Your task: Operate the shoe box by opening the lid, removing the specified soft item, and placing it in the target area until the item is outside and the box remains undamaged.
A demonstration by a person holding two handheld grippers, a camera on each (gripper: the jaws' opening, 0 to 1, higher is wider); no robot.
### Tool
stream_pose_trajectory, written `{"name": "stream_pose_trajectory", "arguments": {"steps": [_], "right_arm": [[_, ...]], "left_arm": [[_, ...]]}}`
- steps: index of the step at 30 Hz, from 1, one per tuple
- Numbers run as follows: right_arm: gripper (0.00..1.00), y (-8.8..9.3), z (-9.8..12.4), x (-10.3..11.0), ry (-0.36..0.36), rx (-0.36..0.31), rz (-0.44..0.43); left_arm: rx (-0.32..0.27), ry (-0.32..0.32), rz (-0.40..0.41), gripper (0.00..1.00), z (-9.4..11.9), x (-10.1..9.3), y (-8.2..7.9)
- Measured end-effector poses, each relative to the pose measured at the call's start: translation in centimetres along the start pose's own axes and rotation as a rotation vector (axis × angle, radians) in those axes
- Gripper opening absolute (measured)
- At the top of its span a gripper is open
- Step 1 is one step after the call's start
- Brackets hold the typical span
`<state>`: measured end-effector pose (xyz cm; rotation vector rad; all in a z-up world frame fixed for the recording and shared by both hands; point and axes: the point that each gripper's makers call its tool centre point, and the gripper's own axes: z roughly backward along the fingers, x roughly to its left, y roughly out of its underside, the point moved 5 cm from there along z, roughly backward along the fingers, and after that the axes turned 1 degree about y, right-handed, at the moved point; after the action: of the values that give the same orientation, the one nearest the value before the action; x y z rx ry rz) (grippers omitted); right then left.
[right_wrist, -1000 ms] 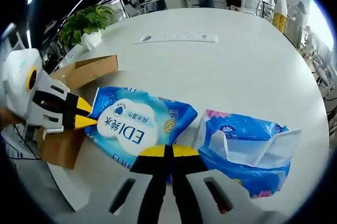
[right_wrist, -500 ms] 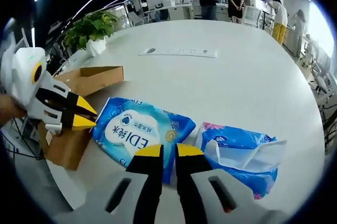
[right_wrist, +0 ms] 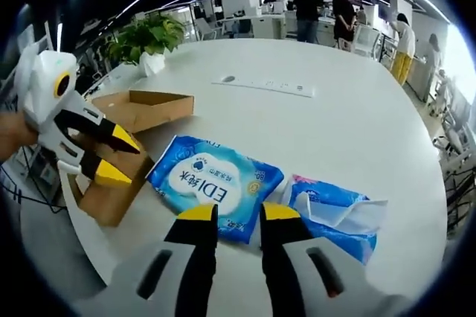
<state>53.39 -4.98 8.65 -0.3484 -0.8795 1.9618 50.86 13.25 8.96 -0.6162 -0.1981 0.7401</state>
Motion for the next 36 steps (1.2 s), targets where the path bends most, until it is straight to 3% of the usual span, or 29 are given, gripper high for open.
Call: {"name": "stream_pose_trajectory", "arguments": {"steps": [7,20,27,36], "right_arm": [[0.29,-0.5,1.9,1.1,-0.016,-0.013,0.048],[0.46,-0.9,4.1,4.1,-0.093,0.005,0.122],[0.51,-1.4,4.8,5.8,-0.134,0.012,0.173],[0.57,-2.2,4.9,7.7,-0.180,0.020,0.213]], "left_arm": [[-0.078,-0.008,0.021,0.37,2.8,0.3,-0.2],[-0.138,0.012,0.052,0.51,6.5,-0.1,0.7],[-0.163,0.005,0.075,0.56,8.4,0.0,2.0],[-0.191,-0.066,0.108,0.65,11.6,1.8,4.6]]}}
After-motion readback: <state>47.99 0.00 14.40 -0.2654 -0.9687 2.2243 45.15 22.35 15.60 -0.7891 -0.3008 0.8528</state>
